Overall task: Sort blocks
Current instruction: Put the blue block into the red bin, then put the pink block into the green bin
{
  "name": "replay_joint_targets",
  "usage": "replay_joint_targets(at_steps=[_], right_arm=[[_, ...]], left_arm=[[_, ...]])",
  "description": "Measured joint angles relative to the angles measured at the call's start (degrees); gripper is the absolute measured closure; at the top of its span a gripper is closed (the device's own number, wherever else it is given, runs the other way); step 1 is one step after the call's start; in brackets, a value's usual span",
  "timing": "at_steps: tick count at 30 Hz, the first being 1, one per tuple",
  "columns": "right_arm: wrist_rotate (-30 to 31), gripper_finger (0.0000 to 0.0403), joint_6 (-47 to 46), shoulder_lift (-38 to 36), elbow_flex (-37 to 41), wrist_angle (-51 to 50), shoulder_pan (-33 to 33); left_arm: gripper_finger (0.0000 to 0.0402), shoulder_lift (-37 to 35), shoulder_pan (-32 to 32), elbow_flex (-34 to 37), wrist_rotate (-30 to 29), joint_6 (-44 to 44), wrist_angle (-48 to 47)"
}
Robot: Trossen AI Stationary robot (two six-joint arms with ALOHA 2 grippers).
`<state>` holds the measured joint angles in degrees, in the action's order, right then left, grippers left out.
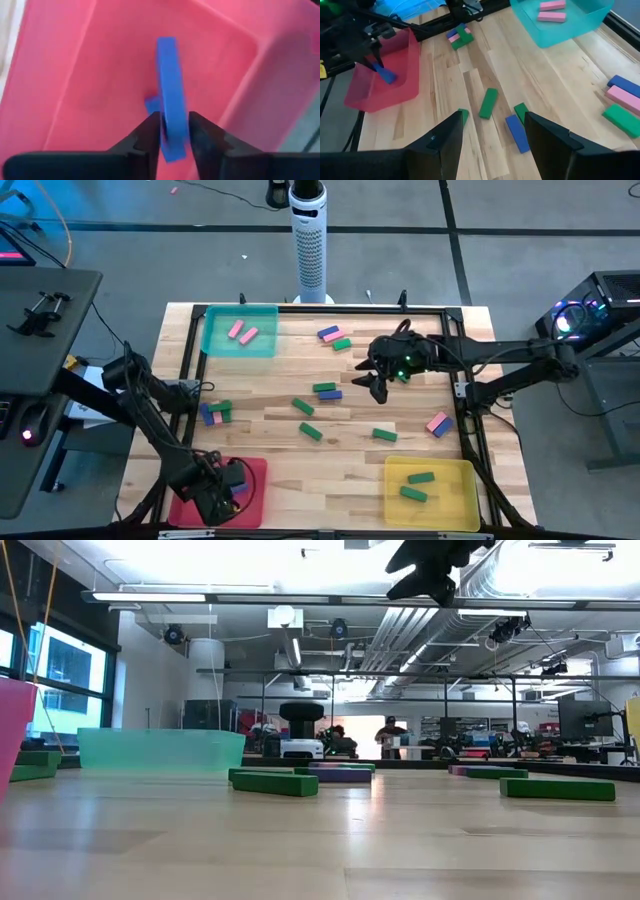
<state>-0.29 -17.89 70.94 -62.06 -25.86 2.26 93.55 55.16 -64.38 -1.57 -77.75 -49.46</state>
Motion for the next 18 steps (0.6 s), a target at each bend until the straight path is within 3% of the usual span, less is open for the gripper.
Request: replay_joint_targets(at_steps=[4,8,10,14,16,18], right_arm=[[-0.18,0.0211,0.67,-0.47,-0.01,-1.21,0.0],[-0.18,0.0211,3.21,-0.66,0.0,-2.04,-0.02],[-0.18,0.0211,4.88,-0.72,-0.01,-2.12,-0.02],[-0.18,0.0211,8.49,-0.75,0.0,-2.5,0.0],[-0.2,0.0211,9.76,-0.75,0.0,-2.89,0.0],[-0.36,0.0211,10.77,-0.75,-0.01,-3.54,0.0]], left_arm=[[0.0258,-4.45,-0.29,-0.02,3.31,-2.94,-1.52],[0.0224,-12.17,-2.03,-0.04,6.3,-11.7,-3.8],[0.022,-16.45,-3.1,-0.14,3.25,-19.18,-5.99],[0.0234,-23.2,-5.88,-0.15,-8.74,-40.86,-18.83],[0.0247,-25.14,-8.37,-0.15,-10.3,-49.28,-27.26],[0.0263,-26.19,-11.96,-0.09,-10.4,-50.33,-33.33]])
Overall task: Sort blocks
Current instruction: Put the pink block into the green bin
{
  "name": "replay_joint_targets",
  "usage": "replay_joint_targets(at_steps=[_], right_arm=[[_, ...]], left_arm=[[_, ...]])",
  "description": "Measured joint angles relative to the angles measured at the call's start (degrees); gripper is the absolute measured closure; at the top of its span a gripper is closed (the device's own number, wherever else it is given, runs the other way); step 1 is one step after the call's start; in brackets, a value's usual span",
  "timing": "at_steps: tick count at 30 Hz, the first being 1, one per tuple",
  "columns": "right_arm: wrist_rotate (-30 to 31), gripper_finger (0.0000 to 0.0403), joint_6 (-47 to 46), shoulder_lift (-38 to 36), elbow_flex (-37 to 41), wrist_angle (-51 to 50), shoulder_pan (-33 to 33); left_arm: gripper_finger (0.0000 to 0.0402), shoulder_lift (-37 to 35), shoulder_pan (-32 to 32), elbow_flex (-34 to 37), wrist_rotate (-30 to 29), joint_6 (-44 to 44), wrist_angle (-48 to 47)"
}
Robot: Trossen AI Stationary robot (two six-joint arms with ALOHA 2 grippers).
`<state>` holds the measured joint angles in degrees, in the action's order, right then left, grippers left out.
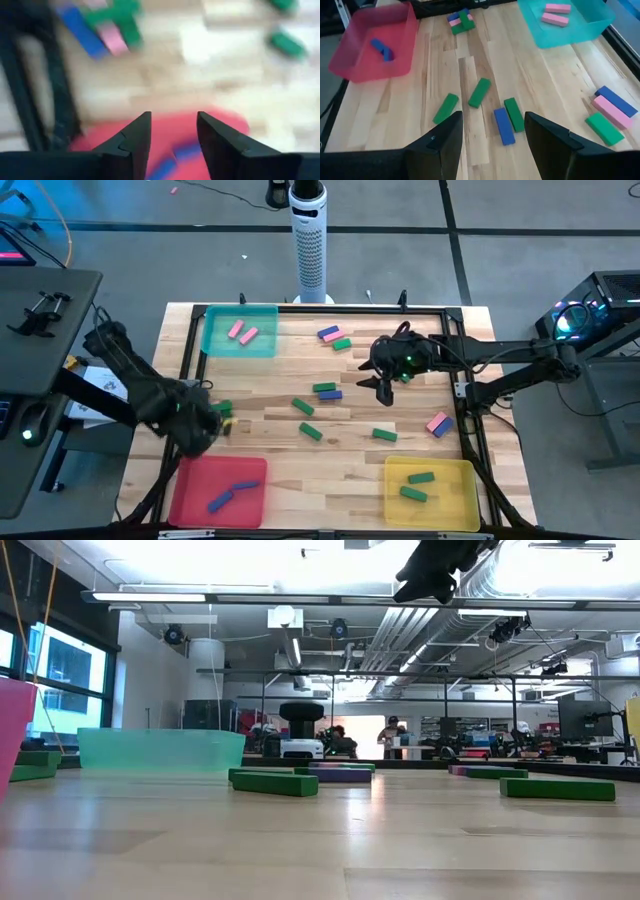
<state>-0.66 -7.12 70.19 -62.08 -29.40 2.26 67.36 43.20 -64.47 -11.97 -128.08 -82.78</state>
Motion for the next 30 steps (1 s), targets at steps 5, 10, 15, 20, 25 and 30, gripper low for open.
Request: replay_joint_targets(at_steps=[5,10,15,20,25,30], right_arm=[[-3.35,0.0211,2.79,0.0,0.01,-1.75,0.0],[-5.71,0.0211,4.15,0.0,0.01,-3.66,0.0],[-5.76,0.0211,-0.87,0.0,-0.01,-4.2,0.0],[-5.8,0.0211,-3.34,-0.02,0.01,-3.38,-0.02],[-4.96,0.0211,-4.43,-0.02,0.01,-1.87,-0.02],[-3.53,0.0211,-5.79,-0.02,0.01,0.61,-0.02]], left_arm=[[0.031,-0.97,-11.24,1.05,1.16,7.52,-1.64],[0.0355,-1.1,-20.49,10.75,14.92,19.94,9.53],[0.0384,-1.07,-26.63,20.8,22.01,24.87,14.07],[0.04,-0.02,-30.49,23.88,18.83,25.48,14.62],[0.0401,3.73,-31.32,23.99,16.22,26.74,14.66],[0.0401,11.15,-31.18,23.93,16.13,29.85,16.47]])
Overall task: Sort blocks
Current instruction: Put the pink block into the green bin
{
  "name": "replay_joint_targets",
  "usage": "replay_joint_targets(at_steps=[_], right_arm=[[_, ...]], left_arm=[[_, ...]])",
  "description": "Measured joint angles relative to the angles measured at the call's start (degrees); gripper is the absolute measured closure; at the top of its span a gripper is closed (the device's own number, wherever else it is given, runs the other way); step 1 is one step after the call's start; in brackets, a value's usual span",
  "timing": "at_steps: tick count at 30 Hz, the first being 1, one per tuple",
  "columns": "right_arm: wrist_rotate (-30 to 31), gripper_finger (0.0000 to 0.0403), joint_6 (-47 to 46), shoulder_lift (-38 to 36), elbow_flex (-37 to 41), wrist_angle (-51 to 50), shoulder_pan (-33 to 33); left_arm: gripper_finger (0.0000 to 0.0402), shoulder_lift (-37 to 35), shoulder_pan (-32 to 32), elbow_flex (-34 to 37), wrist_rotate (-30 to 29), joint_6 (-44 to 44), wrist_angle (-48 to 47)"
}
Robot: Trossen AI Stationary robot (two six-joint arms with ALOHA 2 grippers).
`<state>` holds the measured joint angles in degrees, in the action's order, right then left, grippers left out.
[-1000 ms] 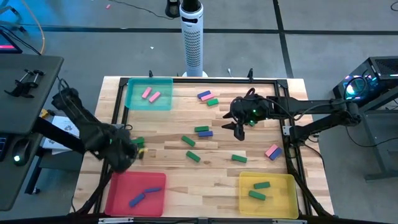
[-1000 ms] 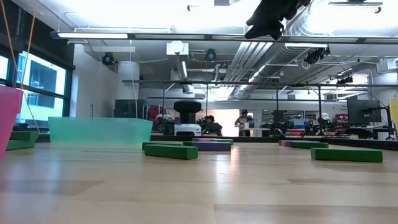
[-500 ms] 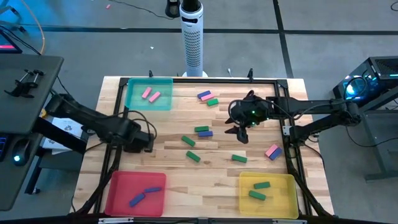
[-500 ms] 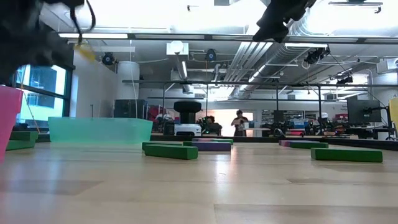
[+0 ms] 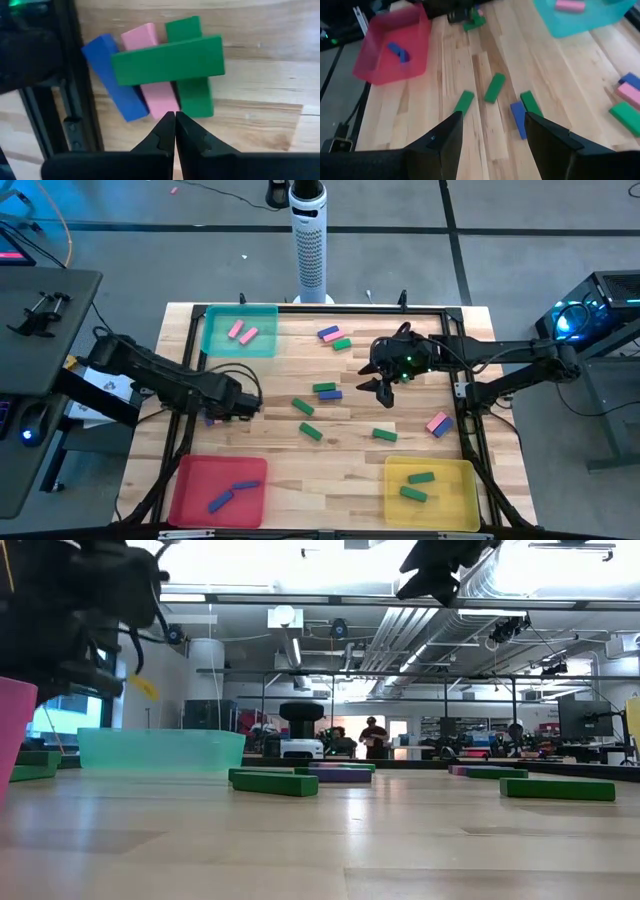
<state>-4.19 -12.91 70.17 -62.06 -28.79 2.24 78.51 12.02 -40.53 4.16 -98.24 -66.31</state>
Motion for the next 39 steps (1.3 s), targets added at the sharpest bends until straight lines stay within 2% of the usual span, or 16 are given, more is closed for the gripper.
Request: replay_joint_targets(at_steps=[5,10,14,18,21,24,27,29,32,34,39], right_arm=[[0.09,0.0211,-0.19,0.0,0.0,1.32,0.0],[-0.41,0.0211,-0.87,0.0,-0.01,1.24,0.0],[-0.46,0.0211,-1.62,0.0,-0.01,1.2,0.0],[-0.5,0.0211,-1.56,0.0,0.0,1.08,0.0],[-0.52,0.0211,-1.15,0.0,0.0,0.69,0.0],[-0.52,0.0211,-0.59,0.0,0.0,0.72,0.0],[-0.52,0.0211,0.03,0.0,-0.01,0.69,-0.01],[-0.52,0.0211,0.4,0.0,0.0,0.72,-0.02],[-0.52,0.0211,0.45,0.0,0.0,0.7,-0.02],[-0.54,0.0211,0.11,0.0,0.0,0.69,-0.01],[-0.54,0.0211,-1.54,0.0,0.0,0.59,0.0]], left_arm=[[0.0401,6.67,-0.01,0.0,0.35,2.14,0.23],[0.0401,9.15,-0.03,-0.07,1.55,4.32,2.68],[0.0401,8.42,-0.01,-0.76,3.16,4.41,5.24],[0.0401,6.13,0.73,-6.29,2.73,7.18,7.31],[0.0401,4.3,2.32,-9.75,-1.05,7.98,6.77],[0.0401,2.63,3.14,-9.9,-3.39,11.28,6.21],[0.0384,2.46,3.16,-9.2,-3.41,22.17,7.02],[0.0361,2.46,3.17,-8.61,-3.46,33.34,9.14],[0.0311,2.48,3.2,-7.78,-3.5,52.44,16.88],[0.0274,2.48,3.2,-7.72,-3.62,62.12,20.29],[0.0186,3.12,3.4,-7.67,-5.95,78.08,20.65]])
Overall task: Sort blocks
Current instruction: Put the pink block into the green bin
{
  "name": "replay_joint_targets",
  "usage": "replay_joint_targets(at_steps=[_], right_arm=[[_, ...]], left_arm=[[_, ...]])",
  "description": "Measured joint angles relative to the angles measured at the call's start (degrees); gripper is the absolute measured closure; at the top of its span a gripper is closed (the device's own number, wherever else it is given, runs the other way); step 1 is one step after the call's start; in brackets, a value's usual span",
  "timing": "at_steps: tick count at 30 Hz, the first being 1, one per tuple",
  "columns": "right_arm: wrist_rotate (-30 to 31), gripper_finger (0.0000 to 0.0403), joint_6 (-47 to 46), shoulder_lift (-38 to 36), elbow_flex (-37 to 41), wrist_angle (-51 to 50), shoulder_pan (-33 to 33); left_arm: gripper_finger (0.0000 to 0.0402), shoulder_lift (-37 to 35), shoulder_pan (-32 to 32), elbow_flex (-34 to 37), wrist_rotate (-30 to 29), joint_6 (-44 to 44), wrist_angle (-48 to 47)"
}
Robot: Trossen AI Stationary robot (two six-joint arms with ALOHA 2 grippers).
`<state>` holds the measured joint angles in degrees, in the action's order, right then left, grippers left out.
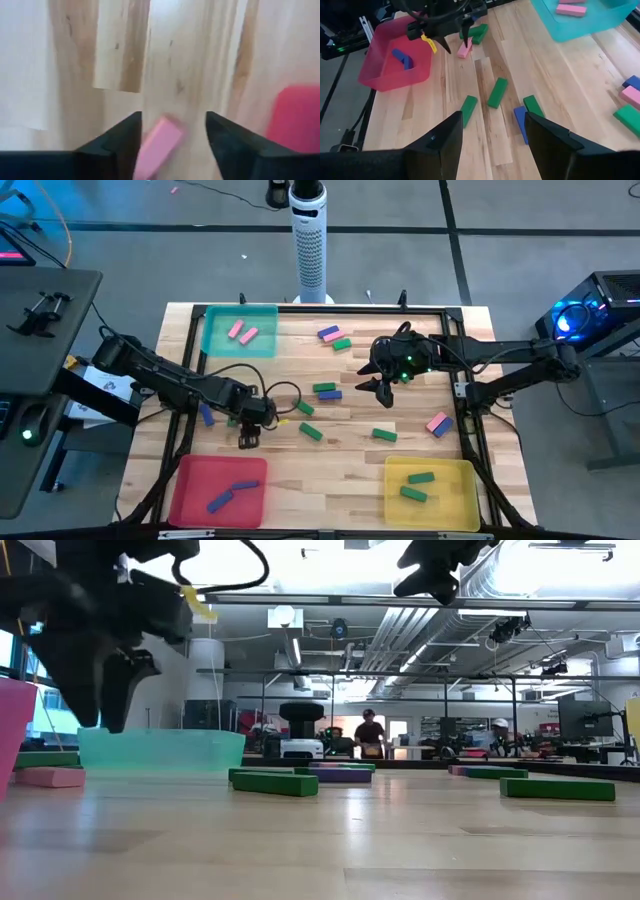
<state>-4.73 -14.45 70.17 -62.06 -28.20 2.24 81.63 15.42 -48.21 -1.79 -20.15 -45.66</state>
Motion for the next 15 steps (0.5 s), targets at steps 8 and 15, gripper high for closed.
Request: replay_joint_targets(at_steps=[8,15], right_arm=[[0.0,0.0211,-2.25,0.0,0.0,-0.31,-0.02],[0.0,0.0211,-3.66,0.0,0.0,-0.31,-0.01]], left_arm=[[0.0137,6.18,1.39,0.07,-0.46,18.47,-0.72],[0.0162,13.79,2.23,-0.24,0.6,20.49,-1.08]])
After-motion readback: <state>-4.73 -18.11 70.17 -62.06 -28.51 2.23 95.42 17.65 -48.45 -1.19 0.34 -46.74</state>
